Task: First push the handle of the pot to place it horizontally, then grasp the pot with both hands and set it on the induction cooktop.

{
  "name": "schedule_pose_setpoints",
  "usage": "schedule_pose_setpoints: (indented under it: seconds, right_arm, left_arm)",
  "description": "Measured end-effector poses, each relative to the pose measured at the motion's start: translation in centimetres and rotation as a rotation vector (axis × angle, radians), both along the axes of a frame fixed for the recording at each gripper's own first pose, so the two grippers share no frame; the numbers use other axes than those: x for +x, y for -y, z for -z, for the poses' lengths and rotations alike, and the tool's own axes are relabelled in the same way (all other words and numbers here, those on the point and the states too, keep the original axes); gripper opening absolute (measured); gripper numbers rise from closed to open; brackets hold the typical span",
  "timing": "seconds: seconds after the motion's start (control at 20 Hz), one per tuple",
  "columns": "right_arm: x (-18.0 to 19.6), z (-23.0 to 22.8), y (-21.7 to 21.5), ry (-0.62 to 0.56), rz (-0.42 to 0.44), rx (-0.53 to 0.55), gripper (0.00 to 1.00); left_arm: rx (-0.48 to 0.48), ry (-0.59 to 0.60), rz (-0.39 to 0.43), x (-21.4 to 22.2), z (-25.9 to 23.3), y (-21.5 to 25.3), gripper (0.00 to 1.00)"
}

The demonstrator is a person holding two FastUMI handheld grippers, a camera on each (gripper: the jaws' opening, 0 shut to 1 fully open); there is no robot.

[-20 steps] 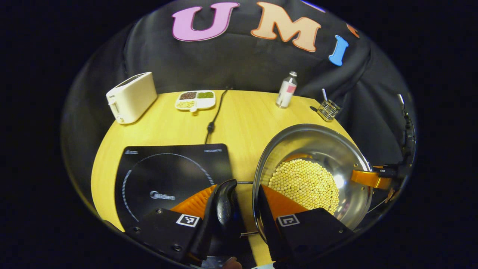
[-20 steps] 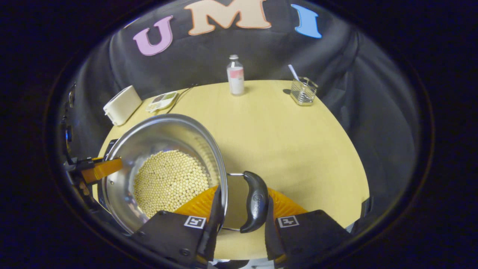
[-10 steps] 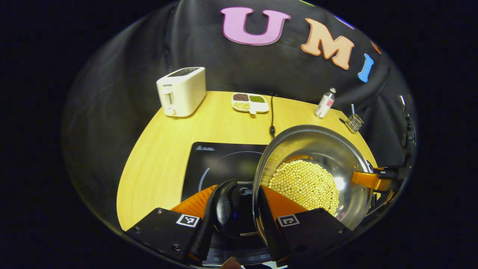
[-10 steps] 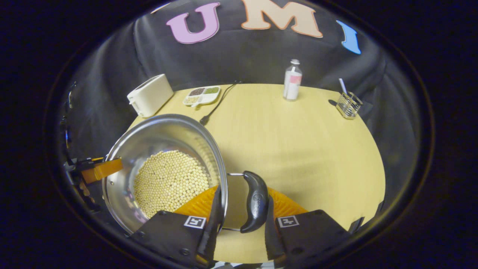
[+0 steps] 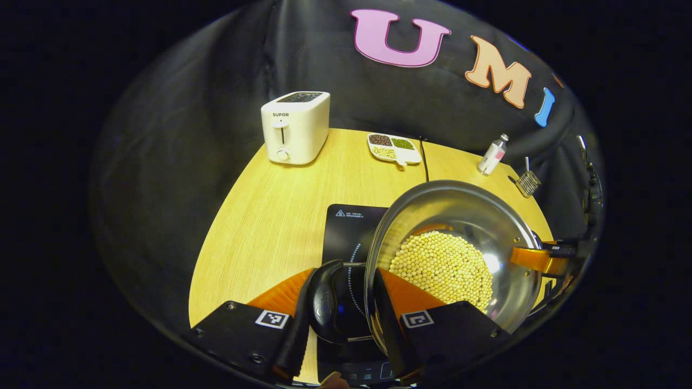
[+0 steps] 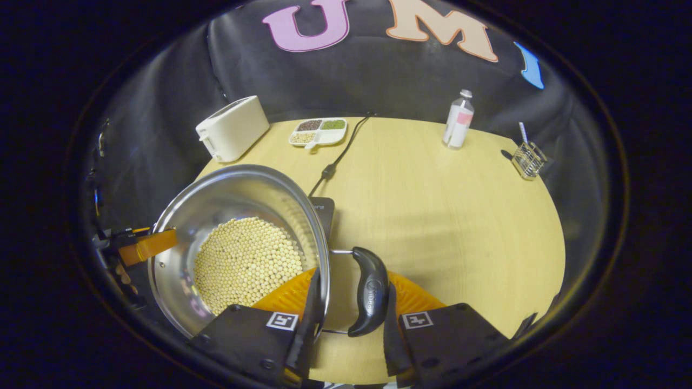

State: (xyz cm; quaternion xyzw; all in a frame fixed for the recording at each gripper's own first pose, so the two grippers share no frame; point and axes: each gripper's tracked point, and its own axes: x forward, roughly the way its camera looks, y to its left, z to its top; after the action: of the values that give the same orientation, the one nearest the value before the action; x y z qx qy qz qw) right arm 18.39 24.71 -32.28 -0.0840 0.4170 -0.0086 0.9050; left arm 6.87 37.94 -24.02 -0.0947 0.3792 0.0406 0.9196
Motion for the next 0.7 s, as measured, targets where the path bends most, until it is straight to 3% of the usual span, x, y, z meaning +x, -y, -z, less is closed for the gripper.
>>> schedule_pose_setpoints:
  seconds: [0.25, 0.3, 0.35, 0.45, 0.5, 0.7]
  right_arm:
    - [0.3, 0.9, -1.0, -0.009, 0.006, -0.001, 0.50]
    - [0.3, 1.0, -1.2, -0.012, 0.009, 0.000, 0.55]
    - [0.4, 1.2, -1.3, -0.011, 0.009, -0.001, 0.50]
    - [0.6, 1.3, -1.4, -0.008, 0.013, -0.003, 0.50]
    - [0.6, 1.4, -1.4, -0.008, 0.014, -0.004, 0.55]
    - [0.9, 1.7, -1.7, -0.008, 0.021, -0.004, 0.50]
  left_arm:
    - [-0.001, -0.009, 0.002, 0.2, 0.4, -1.2, 0.61]
    - [-0.001, -0.011, 0.003, 0.2, 0.5, -1.4, 0.61]
    - [-0.003, -0.010, 0.004, 0.2, 0.6, -1.5, 0.63]
    - [-0.006, -0.011, 0.006, 0.4, 0.9, -1.6, 0.61]
    - [-0.007, -0.009, 0.007, 0.5, 1.0, -1.7, 0.61]
    - [-0.001, 0.003, 0.022, 1.1, 1.1, -2.0, 0.61]
